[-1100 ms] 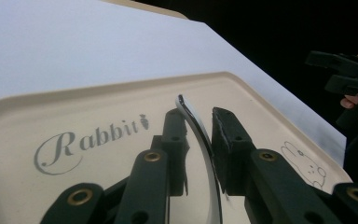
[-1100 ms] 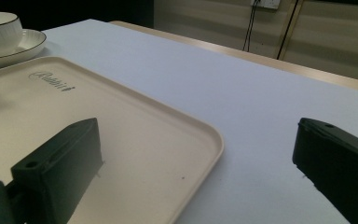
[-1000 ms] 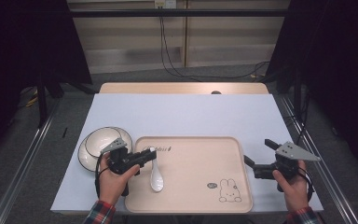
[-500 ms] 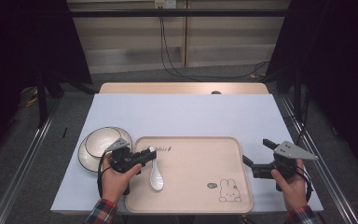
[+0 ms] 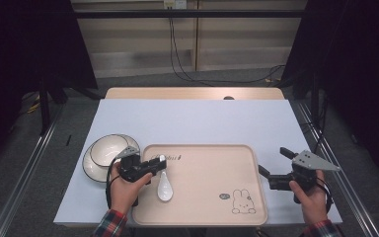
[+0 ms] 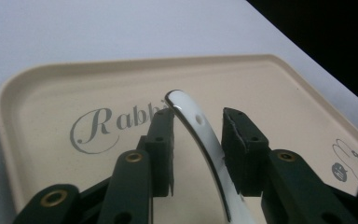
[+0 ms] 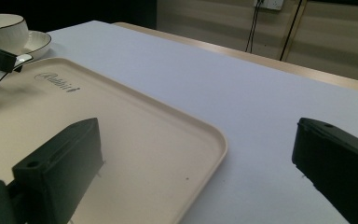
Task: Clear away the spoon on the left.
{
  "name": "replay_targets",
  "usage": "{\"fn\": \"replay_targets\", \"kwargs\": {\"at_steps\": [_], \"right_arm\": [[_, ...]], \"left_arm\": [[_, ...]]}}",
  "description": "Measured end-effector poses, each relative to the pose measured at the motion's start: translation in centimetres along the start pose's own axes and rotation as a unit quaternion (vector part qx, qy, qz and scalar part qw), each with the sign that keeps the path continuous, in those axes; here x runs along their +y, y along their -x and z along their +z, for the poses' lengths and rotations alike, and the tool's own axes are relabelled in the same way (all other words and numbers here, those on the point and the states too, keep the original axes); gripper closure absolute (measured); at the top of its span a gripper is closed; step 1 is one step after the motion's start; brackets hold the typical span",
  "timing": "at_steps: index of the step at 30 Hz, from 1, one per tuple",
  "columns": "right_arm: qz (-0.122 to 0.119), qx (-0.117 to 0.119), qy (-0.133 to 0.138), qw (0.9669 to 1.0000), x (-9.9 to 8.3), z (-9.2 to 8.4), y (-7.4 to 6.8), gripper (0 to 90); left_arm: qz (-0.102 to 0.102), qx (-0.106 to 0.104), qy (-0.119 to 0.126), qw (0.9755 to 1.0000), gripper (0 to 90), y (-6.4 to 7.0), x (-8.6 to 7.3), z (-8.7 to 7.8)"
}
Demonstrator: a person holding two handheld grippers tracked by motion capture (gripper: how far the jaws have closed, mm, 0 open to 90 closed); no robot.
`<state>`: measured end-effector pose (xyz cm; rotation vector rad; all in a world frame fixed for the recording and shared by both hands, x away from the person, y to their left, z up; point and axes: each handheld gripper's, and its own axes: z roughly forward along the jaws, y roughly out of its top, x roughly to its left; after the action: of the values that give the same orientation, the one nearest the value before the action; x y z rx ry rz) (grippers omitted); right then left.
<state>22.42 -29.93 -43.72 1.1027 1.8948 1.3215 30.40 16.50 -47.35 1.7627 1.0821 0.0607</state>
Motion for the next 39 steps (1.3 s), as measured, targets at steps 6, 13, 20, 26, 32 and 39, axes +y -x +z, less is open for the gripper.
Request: {"fn": "replay_targets", "kwargs": {"at_steps": [6, 13, 20, 26, 32, 39], "right_arm": [[-0.004, -0.001, -0.001, 1.0, 0.0, 0.0, 0.0, 1.2], [-0.005, -0.006, 0.002, 1.0, 0.1, -0.1, -0.1, 1.2], [-0.008, -0.004, 0.003, 1.0, 0.2, -0.1, -0.2, 1.2], [-0.011, -0.008, 0.003, 0.9999, 0.1, -0.1, -0.1, 1.2], [-0.009, -0.007, 0.004, 0.9999, 0.2, -0.2, -0.1, 1.1], [-0.011, -0.005, 0.001, 0.9999, 0.1, -0.2, -0.1, 1.1]], "left_arm": [[0.004, 0.011, -0.006, 0.9999, 60.9, 0.5, 0.0, 0.5], [0.016, 0.018, -0.013, 0.9996, 56.3, 0.9, -0.1, 0.7], [0.033, 0.023, 0.004, 0.9992, 49.9, 0.8, 0.2, 0.1], [0.039, 0.021, 0.025, 0.9987, 45.4, 1.0, 0.8, -0.8], [0.049, 0.018, 0.045, 0.9976, 40.4, 1.3, 1.1, -1.6], [0.06, 0.015, 0.069, 0.9957, 34.4, 1.4, 1.7, -2.7]]}}
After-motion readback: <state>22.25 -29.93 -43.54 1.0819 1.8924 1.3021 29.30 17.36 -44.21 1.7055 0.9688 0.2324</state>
